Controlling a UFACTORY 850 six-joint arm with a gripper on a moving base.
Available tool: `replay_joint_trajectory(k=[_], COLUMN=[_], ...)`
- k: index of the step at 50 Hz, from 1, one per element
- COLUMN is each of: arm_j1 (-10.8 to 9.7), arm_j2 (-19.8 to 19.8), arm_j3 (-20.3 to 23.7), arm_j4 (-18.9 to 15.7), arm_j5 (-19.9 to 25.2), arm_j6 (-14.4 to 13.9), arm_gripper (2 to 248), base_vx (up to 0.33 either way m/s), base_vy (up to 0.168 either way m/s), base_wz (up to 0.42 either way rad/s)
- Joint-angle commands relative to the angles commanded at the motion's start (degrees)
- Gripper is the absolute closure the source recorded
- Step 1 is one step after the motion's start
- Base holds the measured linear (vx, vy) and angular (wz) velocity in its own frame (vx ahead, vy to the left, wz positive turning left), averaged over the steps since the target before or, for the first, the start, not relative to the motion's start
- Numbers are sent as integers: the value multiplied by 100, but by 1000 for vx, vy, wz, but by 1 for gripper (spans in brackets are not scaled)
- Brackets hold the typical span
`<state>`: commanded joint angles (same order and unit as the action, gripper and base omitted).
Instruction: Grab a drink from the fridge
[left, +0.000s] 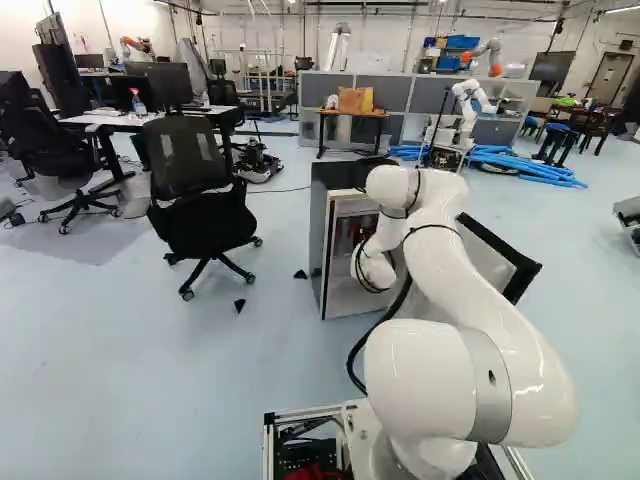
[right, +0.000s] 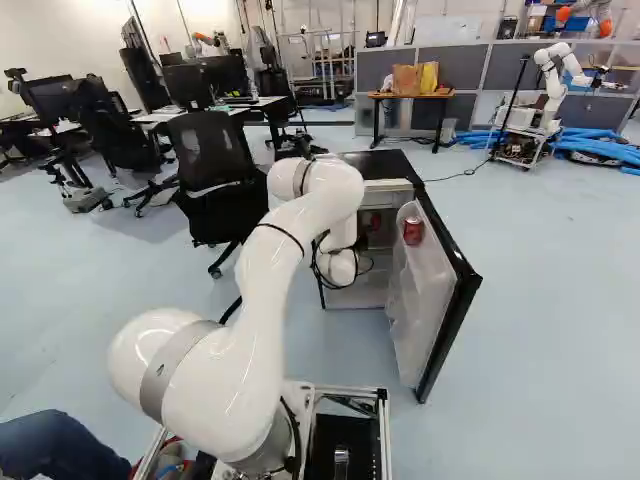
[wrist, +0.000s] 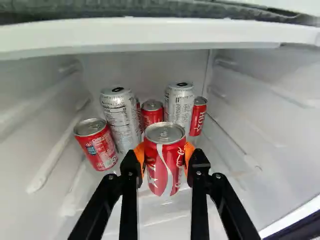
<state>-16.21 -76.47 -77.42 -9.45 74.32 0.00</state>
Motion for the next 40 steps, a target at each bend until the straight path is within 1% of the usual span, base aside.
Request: replay_joint_trajectory(k=[40], arm_j1=[-172], arm_j2=[1506], arm_j3=[1961], arm_j4=[0], arm_j5=[0], arm_j6=[0], arm_gripper=[152], base_vx=[0], base_vy=[0], base_wz=[0])
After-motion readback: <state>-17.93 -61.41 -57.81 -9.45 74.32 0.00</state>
